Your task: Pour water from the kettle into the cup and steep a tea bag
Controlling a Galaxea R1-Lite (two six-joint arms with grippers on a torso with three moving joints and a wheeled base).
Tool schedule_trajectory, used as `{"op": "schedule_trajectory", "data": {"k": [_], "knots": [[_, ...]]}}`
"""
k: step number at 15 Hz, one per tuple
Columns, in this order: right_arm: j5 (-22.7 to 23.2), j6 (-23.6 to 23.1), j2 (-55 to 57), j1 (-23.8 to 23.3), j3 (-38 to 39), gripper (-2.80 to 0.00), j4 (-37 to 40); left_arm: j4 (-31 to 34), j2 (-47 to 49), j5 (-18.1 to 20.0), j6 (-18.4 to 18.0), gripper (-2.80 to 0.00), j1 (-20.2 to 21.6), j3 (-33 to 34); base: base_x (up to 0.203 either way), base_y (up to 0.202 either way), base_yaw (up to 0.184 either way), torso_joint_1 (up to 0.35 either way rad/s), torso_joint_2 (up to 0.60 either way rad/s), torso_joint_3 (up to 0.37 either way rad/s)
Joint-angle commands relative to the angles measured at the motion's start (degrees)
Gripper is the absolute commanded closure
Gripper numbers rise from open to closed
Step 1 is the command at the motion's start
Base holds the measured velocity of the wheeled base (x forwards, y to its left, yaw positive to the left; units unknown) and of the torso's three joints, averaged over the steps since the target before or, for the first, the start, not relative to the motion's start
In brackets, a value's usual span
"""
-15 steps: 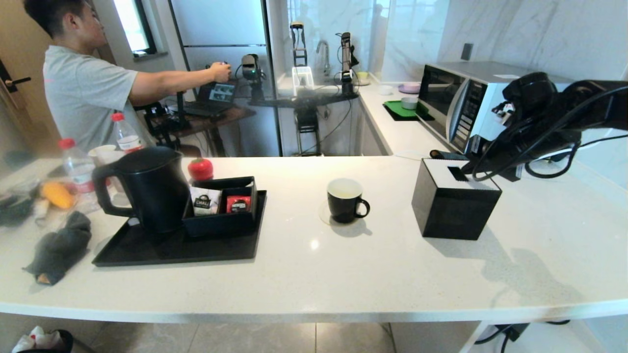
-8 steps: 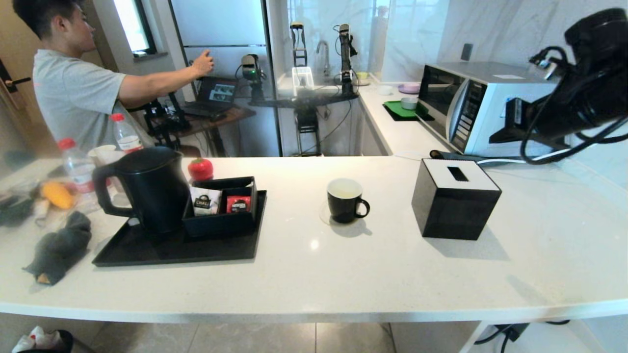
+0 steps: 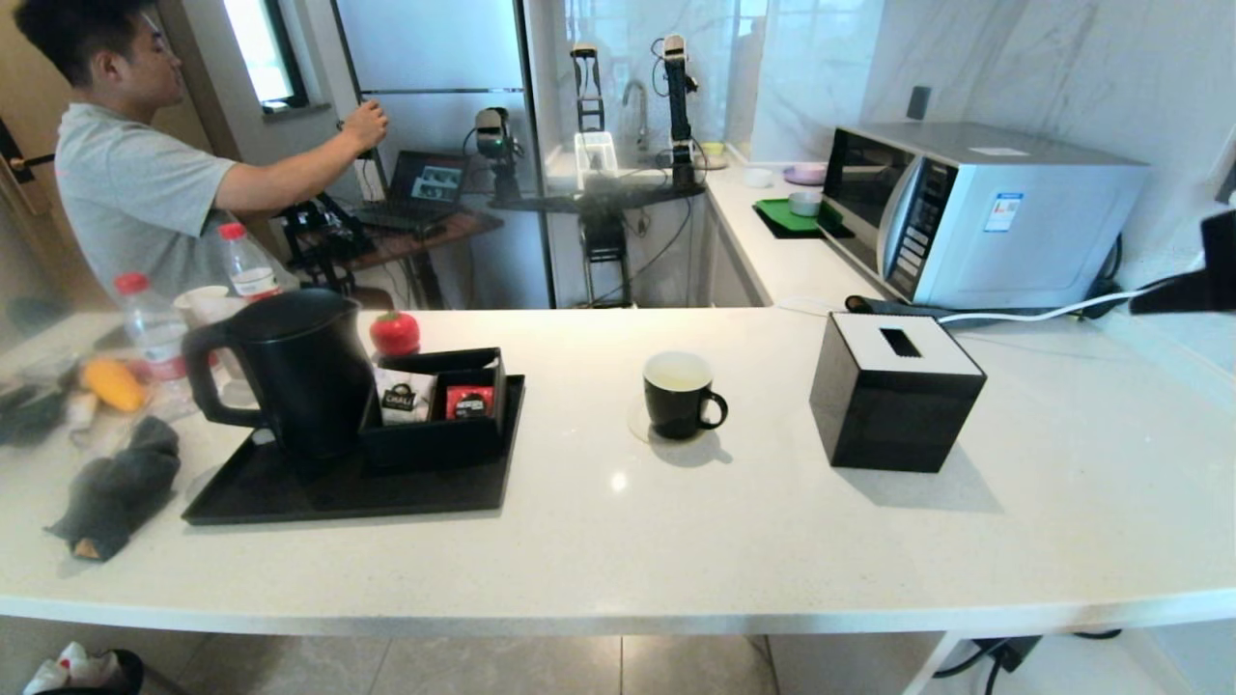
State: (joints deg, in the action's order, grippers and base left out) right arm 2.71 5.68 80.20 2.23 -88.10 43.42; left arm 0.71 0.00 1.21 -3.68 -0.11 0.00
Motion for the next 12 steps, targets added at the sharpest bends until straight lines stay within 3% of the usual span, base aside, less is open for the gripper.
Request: {"op": "schedule_trajectory", "data": {"k": [1, 6, 12], "knots": [[-1.5, -1.6, -14.7, 0.0, 16.4, 0.00, -6.3, 0.0, 0.0, 0.0, 0.0, 0.00, 0.0, 0.0, 0.000, 0.000, 0.000, 0.000, 0.00, 0.000], [-2.3, -11.3, -43.4, -0.2, 52.4, 0.00, -23.3, 0.0, 0.0, 0.0, 0.0, 0.00, 0.0, 0.0, 0.000, 0.000, 0.000, 0.000, 0.00, 0.000], [-1.4, -16.5, -67.2, -2.7, 72.2, 0.00, -28.9, 0.0, 0.0, 0.0, 0.0, 0.00, 0.0, 0.0, 0.000, 0.000, 0.000, 0.000, 0.00, 0.000]]}}
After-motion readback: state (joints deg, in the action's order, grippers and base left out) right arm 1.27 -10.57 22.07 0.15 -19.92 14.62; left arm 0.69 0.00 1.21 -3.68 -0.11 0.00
